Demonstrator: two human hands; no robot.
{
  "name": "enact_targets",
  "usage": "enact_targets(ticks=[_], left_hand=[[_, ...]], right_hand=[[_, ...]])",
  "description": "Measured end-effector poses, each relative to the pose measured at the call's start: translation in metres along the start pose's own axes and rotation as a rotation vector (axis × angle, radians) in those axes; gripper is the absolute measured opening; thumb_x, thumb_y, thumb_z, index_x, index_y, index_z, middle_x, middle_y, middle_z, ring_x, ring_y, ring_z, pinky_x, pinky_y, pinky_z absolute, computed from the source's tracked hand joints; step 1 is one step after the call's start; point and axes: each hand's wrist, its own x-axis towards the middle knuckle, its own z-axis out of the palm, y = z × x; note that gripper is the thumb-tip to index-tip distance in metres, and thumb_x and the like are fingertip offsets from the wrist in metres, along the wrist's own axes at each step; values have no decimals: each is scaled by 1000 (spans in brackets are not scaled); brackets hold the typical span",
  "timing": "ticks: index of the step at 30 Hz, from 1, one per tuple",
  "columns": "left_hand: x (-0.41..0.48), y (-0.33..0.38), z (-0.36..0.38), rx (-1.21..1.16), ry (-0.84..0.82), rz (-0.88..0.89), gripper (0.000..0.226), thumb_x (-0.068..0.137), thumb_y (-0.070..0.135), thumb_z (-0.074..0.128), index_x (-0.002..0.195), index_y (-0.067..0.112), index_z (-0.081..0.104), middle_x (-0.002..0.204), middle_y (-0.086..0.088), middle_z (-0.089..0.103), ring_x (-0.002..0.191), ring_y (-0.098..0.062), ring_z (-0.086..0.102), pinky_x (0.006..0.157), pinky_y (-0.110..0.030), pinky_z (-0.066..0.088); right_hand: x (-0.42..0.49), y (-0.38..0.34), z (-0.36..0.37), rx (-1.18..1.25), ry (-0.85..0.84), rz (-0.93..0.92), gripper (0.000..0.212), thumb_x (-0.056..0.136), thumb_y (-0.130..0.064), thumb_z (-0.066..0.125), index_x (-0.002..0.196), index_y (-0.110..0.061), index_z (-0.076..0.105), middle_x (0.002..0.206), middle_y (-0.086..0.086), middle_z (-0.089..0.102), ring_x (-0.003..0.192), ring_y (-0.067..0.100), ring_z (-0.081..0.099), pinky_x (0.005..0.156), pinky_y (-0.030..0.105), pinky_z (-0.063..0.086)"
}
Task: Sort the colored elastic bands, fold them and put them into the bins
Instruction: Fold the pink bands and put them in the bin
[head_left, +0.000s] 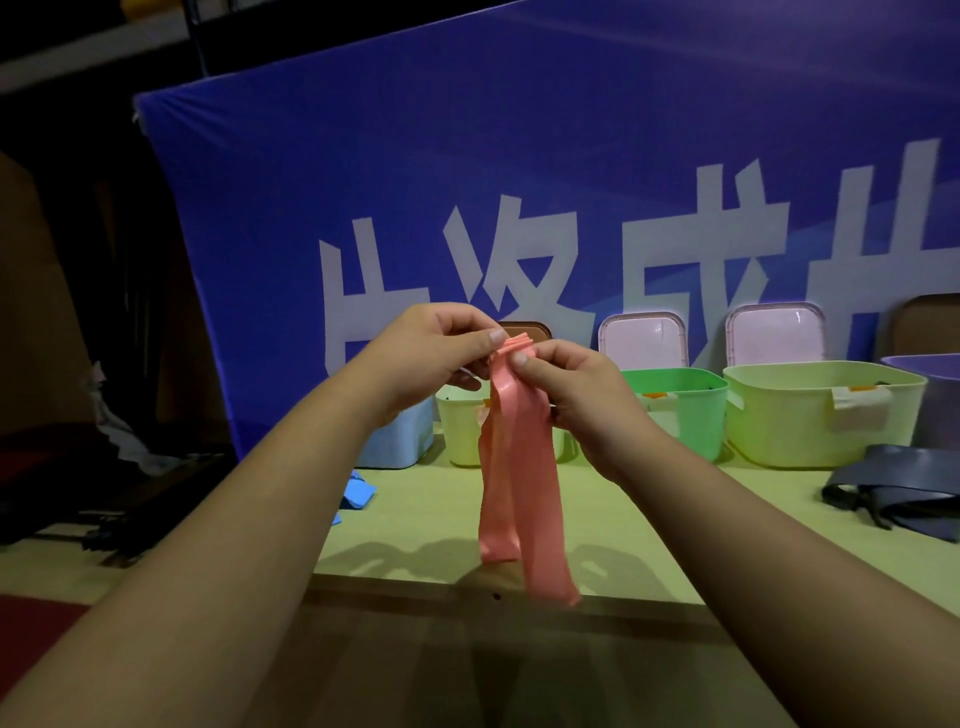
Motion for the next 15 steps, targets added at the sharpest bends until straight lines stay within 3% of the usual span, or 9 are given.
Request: enact_targets(ticks=[3, 5, 9, 12, 15], left_hand=[[-3, 6, 1, -46, -10, -6, 22, 107, 34, 65, 110, 17, 79, 97, -2, 81, 96, -18, 78, 93, -38, 65], [-6, 9, 1, -78, -25, -8, 25, 106, 37, 65, 111, 16, 78, 100, -3, 81, 99, -19, 78, 95, -37, 64], [-11, 12, 1, -70, -45, 38, 27, 94, 30, 81, 117, 18, 75, 102, 0, 80, 99, -16, 78, 86, -29, 65], [-12, 14, 5, -68, 18, 71, 20, 96, 20, 79, 115, 17, 74, 99, -1, 79, 94, -16, 79, 81, -27, 64], [-13, 17, 8, -76, 101, 93, 11, 102, 17, 73, 113, 17, 76, 99, -3, 77, 92, -19, 79, 78, -29, 65]], right_hand=[[-1, -4, 1, -3, 33, -8, 21, 101, -38, 73, 100, -19, 80, 99, 9, 79, 83, 19, 68, 75, 41, 53], [-2, -6, 1, 18, 38, -16, 22, 101, -36, 73, 101, -15, 79, 99, 12, 78, 84, 23, 70, 79, 48, 58], [-3, -10, 2, 26, 48, -36, 18, 101, -39, 73, 97, -23, 79, 96, 4, 79, 102, 36, 75, 93, 61, 60], [-4, -14, 5, 29, 61, -38, 20, 102, -41, 71, 100, -21, 77, 98, 5, 79, 100, 34, 75, 89, 57, 62], [-5, -20, 8, 26, 79, -55, 31, 101, -43, 72, 103, -11, 71, 99, 15, 75, 83, 25, 69, 74, 48, 57]])
